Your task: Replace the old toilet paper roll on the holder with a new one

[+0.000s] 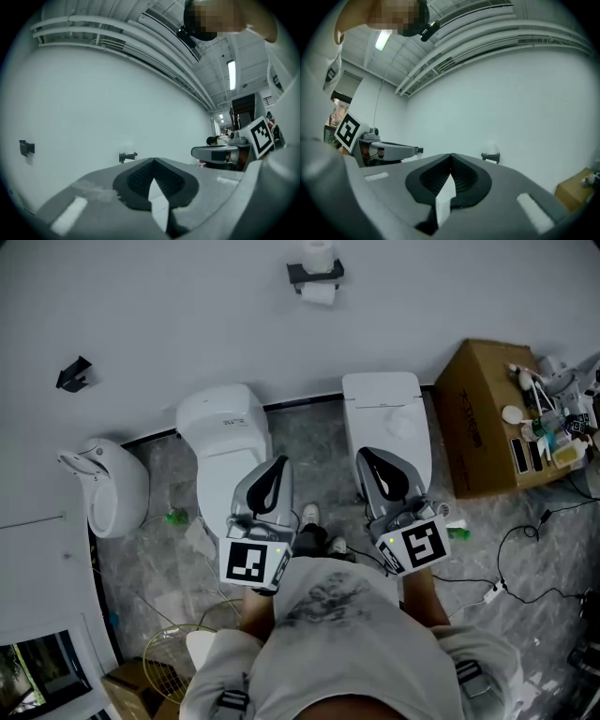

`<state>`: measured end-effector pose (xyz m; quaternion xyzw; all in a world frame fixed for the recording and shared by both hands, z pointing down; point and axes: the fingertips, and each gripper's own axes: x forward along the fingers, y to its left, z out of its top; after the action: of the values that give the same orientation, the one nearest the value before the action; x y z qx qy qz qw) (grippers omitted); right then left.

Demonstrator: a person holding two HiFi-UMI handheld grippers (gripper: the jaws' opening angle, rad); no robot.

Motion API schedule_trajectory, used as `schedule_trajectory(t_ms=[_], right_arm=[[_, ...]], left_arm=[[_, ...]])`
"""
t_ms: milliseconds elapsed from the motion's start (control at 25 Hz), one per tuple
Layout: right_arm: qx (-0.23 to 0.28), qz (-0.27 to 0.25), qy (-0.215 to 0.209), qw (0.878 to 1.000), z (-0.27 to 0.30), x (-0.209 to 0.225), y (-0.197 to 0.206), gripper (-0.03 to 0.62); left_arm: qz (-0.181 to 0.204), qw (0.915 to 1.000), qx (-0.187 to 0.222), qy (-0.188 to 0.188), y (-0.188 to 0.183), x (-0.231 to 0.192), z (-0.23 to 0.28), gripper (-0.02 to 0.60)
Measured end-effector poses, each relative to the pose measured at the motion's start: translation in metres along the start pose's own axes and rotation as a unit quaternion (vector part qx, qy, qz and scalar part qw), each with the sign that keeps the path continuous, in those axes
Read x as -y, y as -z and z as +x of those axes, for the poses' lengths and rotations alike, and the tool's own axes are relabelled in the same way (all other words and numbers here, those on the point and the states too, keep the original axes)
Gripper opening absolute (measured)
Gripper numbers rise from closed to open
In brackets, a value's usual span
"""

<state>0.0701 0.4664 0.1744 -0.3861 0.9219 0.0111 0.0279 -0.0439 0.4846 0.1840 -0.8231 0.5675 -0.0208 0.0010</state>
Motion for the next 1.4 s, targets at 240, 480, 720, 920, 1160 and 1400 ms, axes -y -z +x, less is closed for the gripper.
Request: schedule_trajectory(t_ms=[240,480,720,920,1160,1400], right_arm=[[0.005,-0.002,0.006,1.0,0.017,0.013,0.001,-0.002],[-0.006,-0.009,0.017,1.0,0.055,0.028,0.009,-0.002],[-0.016,-0.016,0.032,0.999,0.1,0.047,0.014,-0.002],[-0.024,-0.019,0.046,0.998,0.136,0.058,0.018,-0.002],[-0.032,-0.019,0.063,0.997,0.172,0.069,0.025,-0.002],[-0.042,-0.015,0.075,0.996,0.188,0.08,0.032,-0.002]], left_arm=[[0.005,1.0,0.007,0.004,-0.001,-0.011,0.018,0.003],[-0.002,0.9998,0.011,0.015,0.002,-0.041,0.049,0.003],[-0.012,0.9994,0.01,0.029,0.006,-0.075,0.087,0.003],[-0.019,0.9988,0.012,0.044,0.007,-0.104,0.115,0.003],[-0.019,0.9979,0.013,0.06,0.008,-0.134,0.142,0.003],[-0.023,0.9972,0.005,0.071,0.015,-0.145,0.162,0.003]])
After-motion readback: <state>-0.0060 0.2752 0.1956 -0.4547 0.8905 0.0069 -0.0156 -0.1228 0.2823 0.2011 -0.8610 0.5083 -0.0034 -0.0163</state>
